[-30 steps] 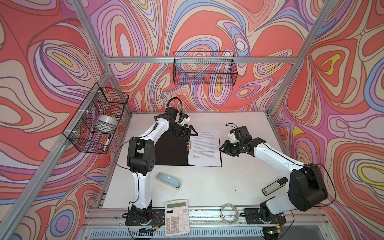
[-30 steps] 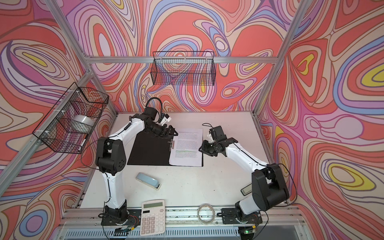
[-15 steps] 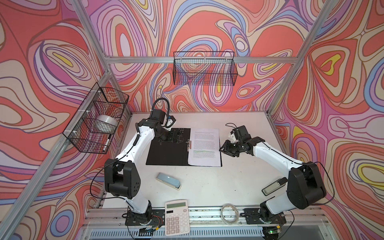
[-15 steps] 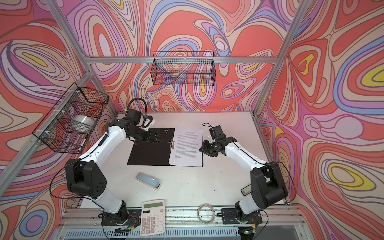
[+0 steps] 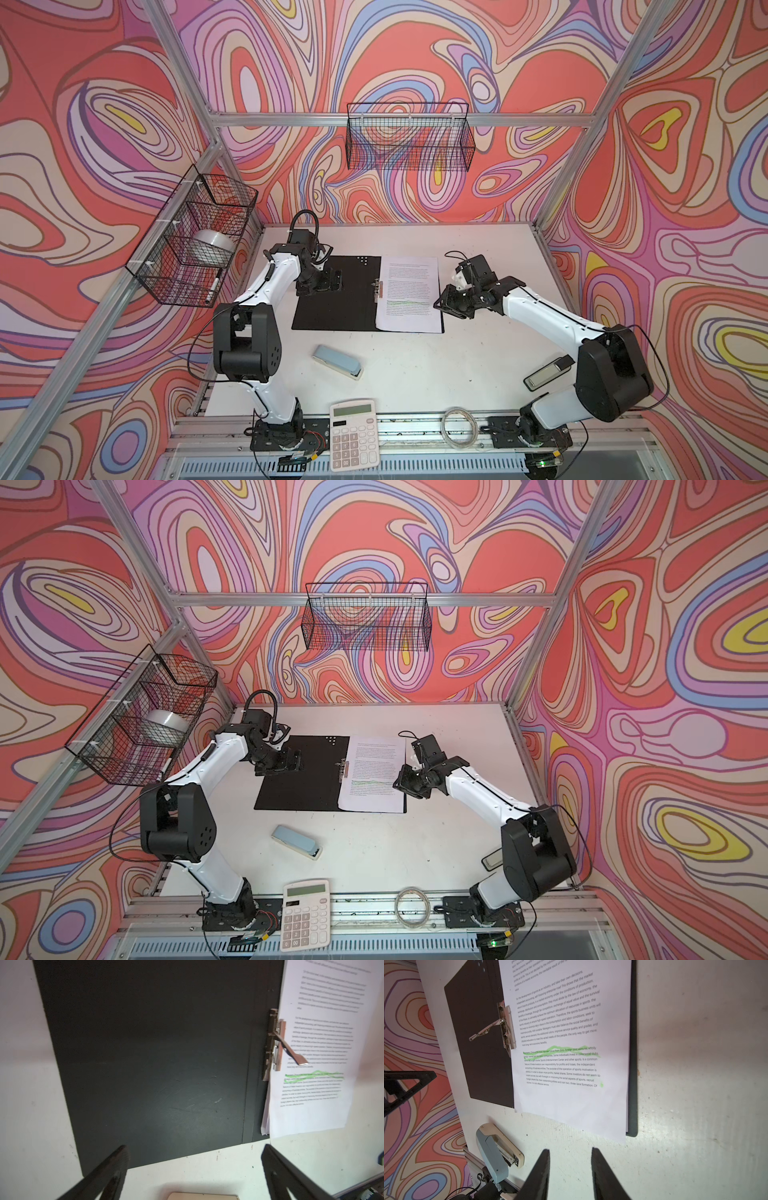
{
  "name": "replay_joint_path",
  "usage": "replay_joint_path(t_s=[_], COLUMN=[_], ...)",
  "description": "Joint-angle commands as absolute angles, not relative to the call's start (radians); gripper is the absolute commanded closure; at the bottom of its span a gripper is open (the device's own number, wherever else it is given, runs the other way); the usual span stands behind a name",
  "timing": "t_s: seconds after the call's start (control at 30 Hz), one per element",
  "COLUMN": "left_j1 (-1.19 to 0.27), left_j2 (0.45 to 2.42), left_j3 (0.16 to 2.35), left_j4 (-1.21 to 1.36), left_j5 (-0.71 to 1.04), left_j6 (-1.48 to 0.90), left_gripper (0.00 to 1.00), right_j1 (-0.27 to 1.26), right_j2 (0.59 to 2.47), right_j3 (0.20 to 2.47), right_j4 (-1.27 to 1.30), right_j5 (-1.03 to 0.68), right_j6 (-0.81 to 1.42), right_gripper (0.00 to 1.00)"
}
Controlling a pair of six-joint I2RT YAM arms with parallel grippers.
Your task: Put the files into the folder
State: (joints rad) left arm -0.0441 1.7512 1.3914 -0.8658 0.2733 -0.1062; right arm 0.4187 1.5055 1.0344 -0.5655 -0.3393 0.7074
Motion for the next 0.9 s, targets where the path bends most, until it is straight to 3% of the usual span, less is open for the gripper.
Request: replay_joint_path(t_s=[0.0,0.87], left_j1=[-0.034,0.045], left_j2=[1.803,1.903], left_j3=[1.409,1.403], left_j4=[-0.872,-0.765], left_j5=[0.214,0.028], left_j6=[-0.134,-0.065], left_gripper=[0.00,0.00], right_j1=[0.420,0.419], right_j2=[1.485,1.513], right_j3=[1.012,0.972], right_j4=[-0.589,-0.507], right_j5=[-0.289,-0.268], right_j6=[0.703,0.708], right_gripper=[0.64,0.61])
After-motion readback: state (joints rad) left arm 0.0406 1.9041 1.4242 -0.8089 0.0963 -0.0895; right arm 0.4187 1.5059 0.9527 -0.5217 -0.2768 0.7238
